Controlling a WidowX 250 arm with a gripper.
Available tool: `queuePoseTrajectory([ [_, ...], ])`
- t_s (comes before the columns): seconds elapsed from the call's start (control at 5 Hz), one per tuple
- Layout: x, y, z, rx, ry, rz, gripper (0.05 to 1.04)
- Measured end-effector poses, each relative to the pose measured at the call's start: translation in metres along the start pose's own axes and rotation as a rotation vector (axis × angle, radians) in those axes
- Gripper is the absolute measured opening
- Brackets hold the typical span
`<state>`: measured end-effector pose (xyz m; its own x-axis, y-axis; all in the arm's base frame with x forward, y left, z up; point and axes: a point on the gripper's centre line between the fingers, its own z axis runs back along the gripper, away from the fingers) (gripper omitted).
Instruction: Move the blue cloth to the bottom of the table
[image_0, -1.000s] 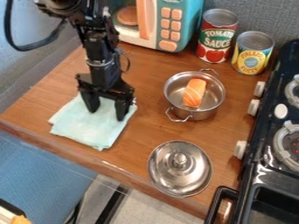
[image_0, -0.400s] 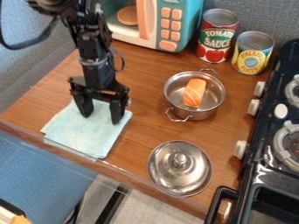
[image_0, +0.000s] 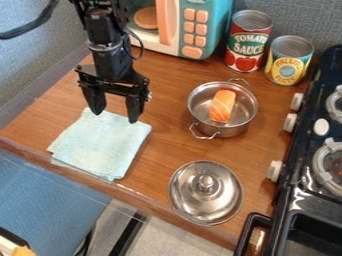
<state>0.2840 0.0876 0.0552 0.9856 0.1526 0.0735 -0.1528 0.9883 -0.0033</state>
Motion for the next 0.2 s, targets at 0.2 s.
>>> queuePoseTrajectory([
  [0.2,-0.0013,0.0007,0.0058,0.005,-0.009,-0.005,0.998],
])
